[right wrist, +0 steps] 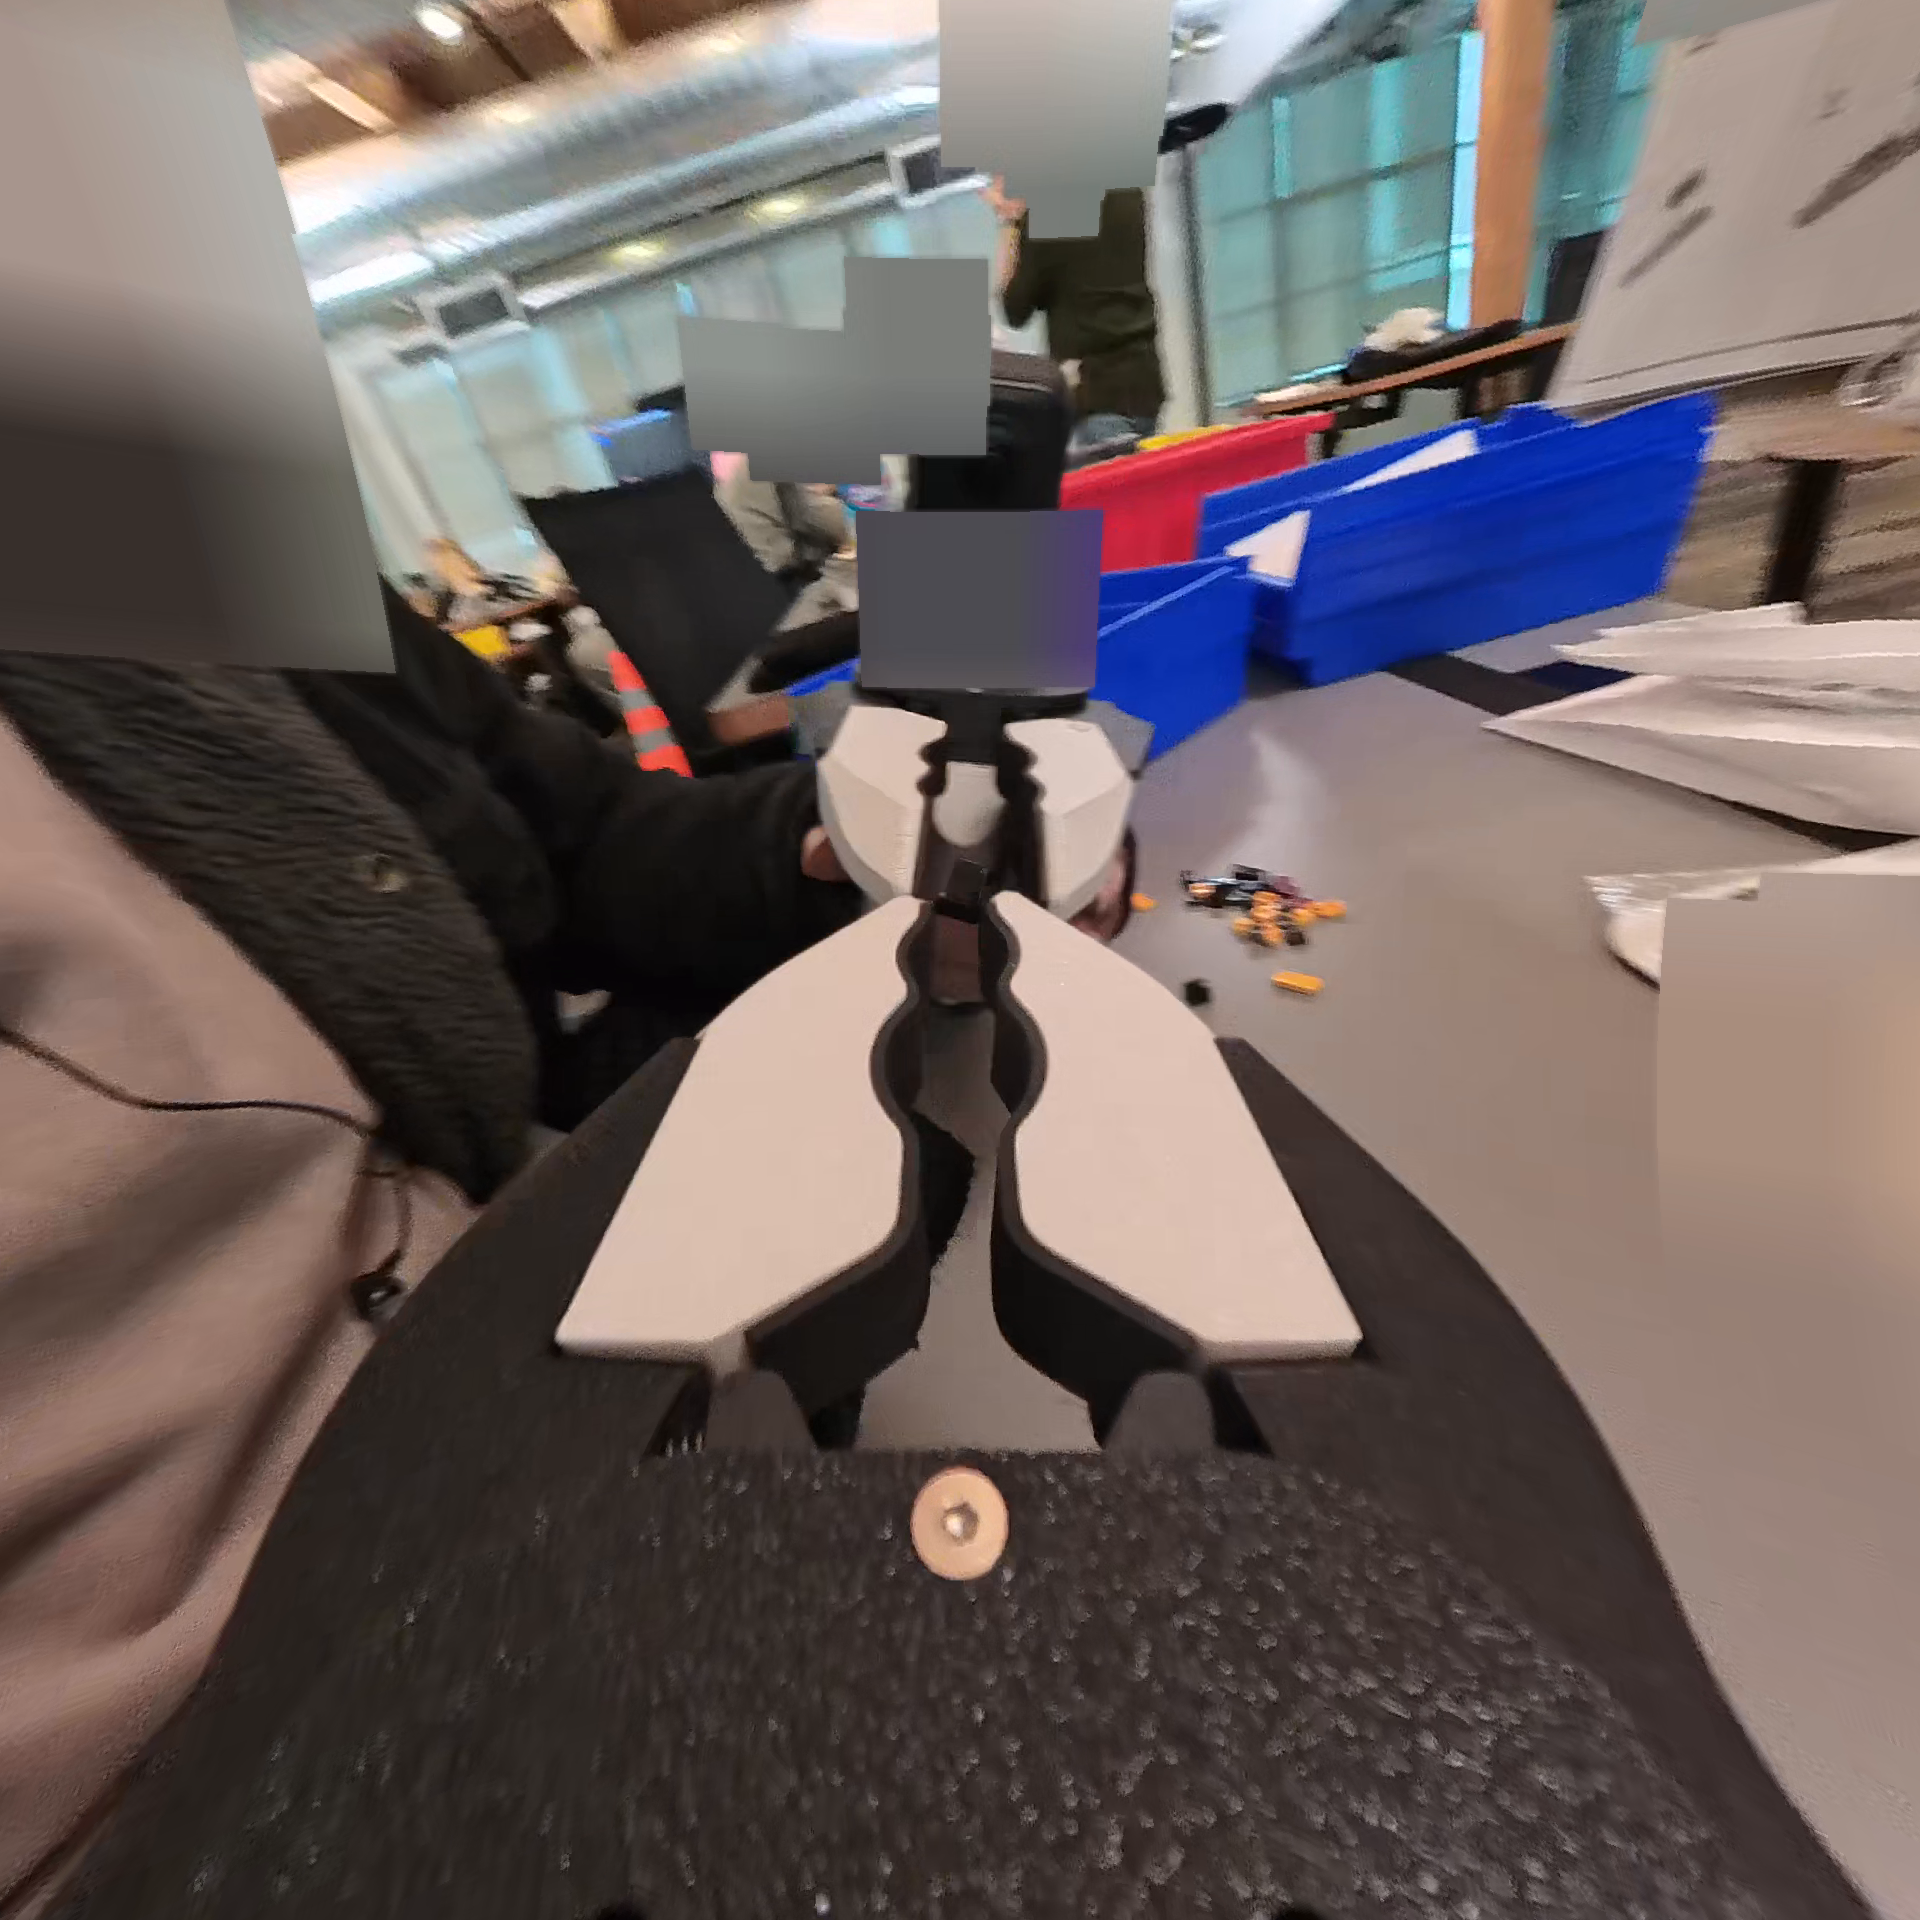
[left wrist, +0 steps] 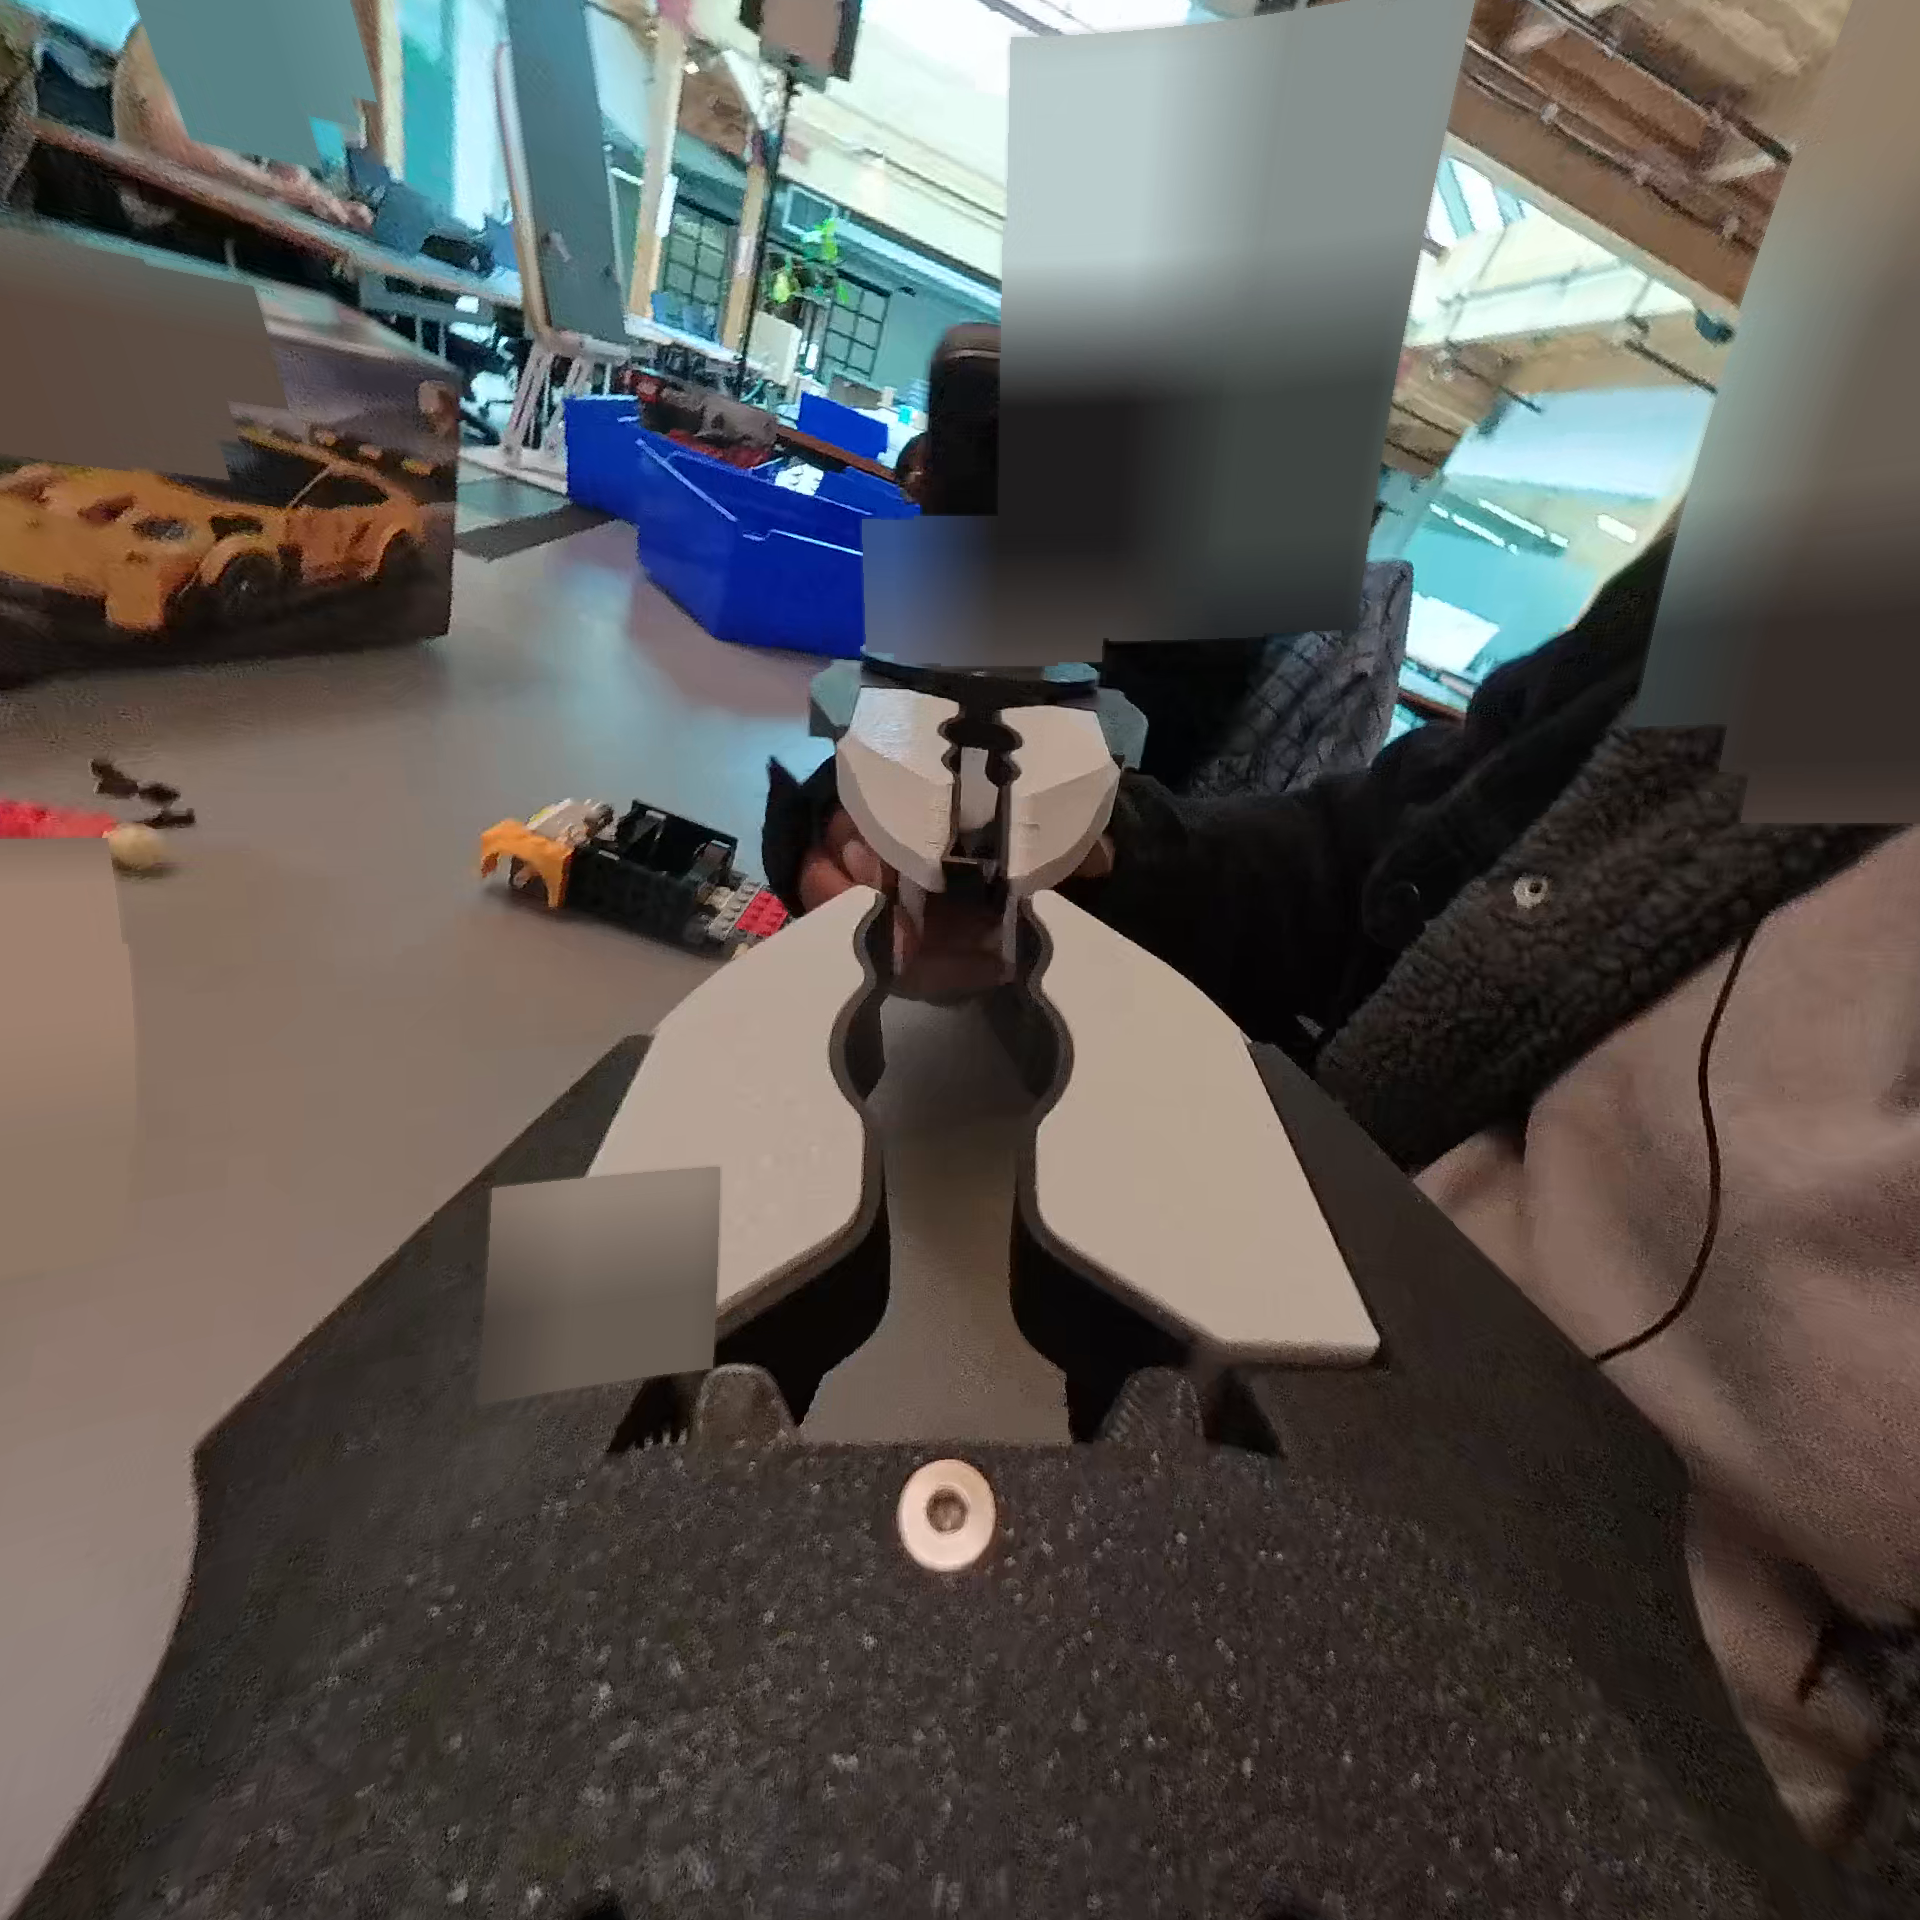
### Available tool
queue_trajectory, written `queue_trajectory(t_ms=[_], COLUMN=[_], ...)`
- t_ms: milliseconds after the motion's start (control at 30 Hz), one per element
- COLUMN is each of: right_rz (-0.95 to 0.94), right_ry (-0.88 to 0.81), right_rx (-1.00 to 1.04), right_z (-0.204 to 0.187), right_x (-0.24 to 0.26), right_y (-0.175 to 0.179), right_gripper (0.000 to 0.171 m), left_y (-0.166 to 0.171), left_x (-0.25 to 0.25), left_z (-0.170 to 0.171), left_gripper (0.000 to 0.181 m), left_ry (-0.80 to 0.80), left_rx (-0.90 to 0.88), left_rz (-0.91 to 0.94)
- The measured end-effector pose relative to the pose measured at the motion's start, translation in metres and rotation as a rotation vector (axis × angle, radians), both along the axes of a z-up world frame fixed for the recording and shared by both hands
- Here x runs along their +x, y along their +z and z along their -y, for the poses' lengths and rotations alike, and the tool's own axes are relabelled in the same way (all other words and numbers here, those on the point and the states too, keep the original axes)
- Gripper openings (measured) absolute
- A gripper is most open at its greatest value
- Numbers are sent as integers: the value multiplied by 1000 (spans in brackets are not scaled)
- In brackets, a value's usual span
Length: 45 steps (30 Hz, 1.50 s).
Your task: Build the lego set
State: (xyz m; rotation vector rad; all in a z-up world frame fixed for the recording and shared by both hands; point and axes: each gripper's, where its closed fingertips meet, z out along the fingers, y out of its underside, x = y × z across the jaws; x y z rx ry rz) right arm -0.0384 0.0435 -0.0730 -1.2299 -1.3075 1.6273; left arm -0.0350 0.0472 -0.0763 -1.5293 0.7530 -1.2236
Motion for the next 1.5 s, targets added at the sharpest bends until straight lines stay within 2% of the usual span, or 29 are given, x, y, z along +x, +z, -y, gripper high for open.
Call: queue_trajectory(t_ms=[233,500,633,767,1033,1167,1500], right_rz=[-16,18,59,99,53,28,20], right_ry=[127,71,14,-19,61,118,135], right_rx=[-67,-67,-36,-5,-50,-83,-99], right_z=[16,6,-1,-4,6,13,15], right_x=[3,0,-3,-6,-2,1,2], right_y=[3,-3,-11,-19,-10,-5,-4], right_gripper=[8,8,17,12,8,7,7], left_y=[9,2,-8,-13,-4,-2,0], left_x=[6,2,-1,-2,2,5,6], left_z=[16,9,-2,-4,9,13,16], left_gripper=[8,7,7,7,10,6,8], left_ry=[-71,-7,63,80,6,-9,-15], left_rx=[88,101,90,80,144,164,189], left_rz=[13,-58,-133,-171,-123,-118,-110])
